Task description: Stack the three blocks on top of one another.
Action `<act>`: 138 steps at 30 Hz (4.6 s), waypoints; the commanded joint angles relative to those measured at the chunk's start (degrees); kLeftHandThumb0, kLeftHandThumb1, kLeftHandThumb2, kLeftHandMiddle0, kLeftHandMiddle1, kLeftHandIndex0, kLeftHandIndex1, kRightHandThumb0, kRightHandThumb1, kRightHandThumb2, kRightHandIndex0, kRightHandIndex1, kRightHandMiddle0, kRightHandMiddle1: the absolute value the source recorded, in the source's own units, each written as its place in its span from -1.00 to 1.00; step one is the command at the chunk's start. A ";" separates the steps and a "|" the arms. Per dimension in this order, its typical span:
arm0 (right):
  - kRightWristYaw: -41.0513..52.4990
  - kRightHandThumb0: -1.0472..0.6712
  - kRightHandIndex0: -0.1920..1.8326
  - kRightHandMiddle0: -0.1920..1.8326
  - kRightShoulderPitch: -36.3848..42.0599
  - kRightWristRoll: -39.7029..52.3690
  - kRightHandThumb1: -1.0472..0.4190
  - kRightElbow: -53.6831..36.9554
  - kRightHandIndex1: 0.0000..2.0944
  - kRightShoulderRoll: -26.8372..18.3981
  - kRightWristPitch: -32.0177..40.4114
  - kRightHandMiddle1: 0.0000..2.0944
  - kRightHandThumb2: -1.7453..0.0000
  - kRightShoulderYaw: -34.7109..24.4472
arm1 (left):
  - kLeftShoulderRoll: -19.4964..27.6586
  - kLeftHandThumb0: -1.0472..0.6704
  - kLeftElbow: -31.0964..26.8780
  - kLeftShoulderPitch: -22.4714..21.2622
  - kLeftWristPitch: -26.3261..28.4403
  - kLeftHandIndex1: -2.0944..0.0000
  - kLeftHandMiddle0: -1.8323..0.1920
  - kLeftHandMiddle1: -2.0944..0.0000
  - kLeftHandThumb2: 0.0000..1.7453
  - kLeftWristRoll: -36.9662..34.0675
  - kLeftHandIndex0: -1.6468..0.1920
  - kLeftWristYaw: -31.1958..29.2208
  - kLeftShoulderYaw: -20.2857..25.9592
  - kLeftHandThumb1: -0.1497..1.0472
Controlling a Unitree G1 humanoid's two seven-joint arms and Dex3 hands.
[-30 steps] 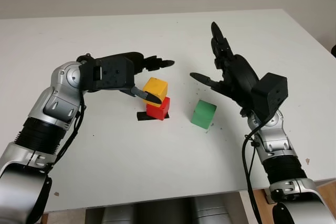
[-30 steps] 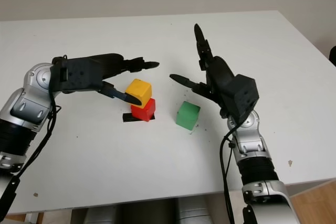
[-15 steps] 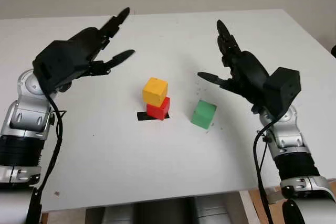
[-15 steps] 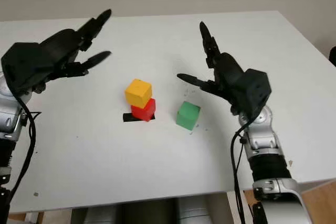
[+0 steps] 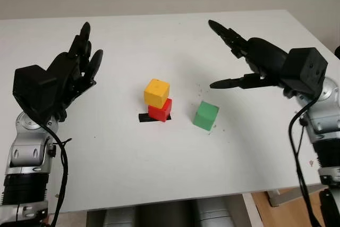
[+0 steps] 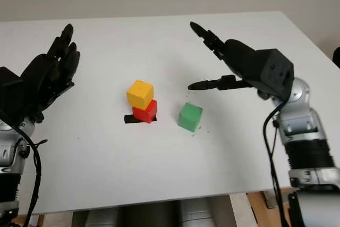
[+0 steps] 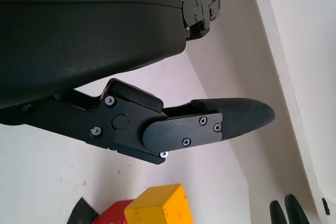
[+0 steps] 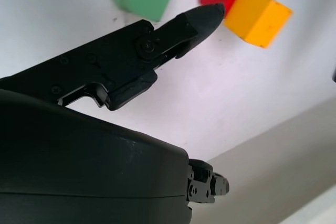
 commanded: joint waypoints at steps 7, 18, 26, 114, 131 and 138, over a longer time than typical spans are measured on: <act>4.79 -0.60 -0.76 -0.65 -5.59 -8.63 -0.63 -0.44 -0.90 -6.40 -8.76 -0.89 0.94 5.90 | -2.21 -0.73 -3.00 2.39 -0.09 0.99 1.00 1.00 -0.32 -0.46 1.00 2.19 0.21 1.00; 1.38 -0.51 -0.77 -0.59 -6.03 -21.07 -0.63 -1.69 -0.94 -10.66 -24.58 -0.91 0.94 10.86 | -2.42 -0.73 -4.53 2.30 1.94 1.00 1.00 1.00 -0.29 0.28 1.00 3.10 -0.68 1.00; -3.50 -0.50 -0.79 -0.57 -5.66 -27.70 -0.68 0.48 -0.95 -10.91 -32.82 -0.92 0.93 13.60 | -2.31 -0.74 -4.43 2.13 1.46 0.98 1.00 1.00 -0.31 0.28 1.00 3.33 -0.59 1.00; -4.78 -0.28 -0.71 -0.56 -10.69 16.61 -0.87 4.20 -0.97 17.19 24.84 0.57 0.94 -1.47 | -1.68 -0.70 -6.07 3.72 3.63 0.95 1.00 1.00 -0.38 0.40 0.96 1.53 0.12 1.00; -10.09 -0.29 -0.71 -0.52 -11.00 22.81 -0.89 13.47 -0.95 28.70 27.65 0.57 0.94 -6.15 | -1.59 -0.71 -7.29 4.76 4.13 0.95 1.00 1.00 -0.38 0.52 0.96 2.26 -0.11 1.00; -8.94 -0.30 -0.67 -0.55 -9.40 22.88 -0.90 17.95 -0.93 30.30 23.24 0.58 0.93 -6.99 | -1.41 -0.70 -6.77 4.55 3.73 0.95 1.00 1.00 -0.38 0.14 0.96 1.94 0.02 1.00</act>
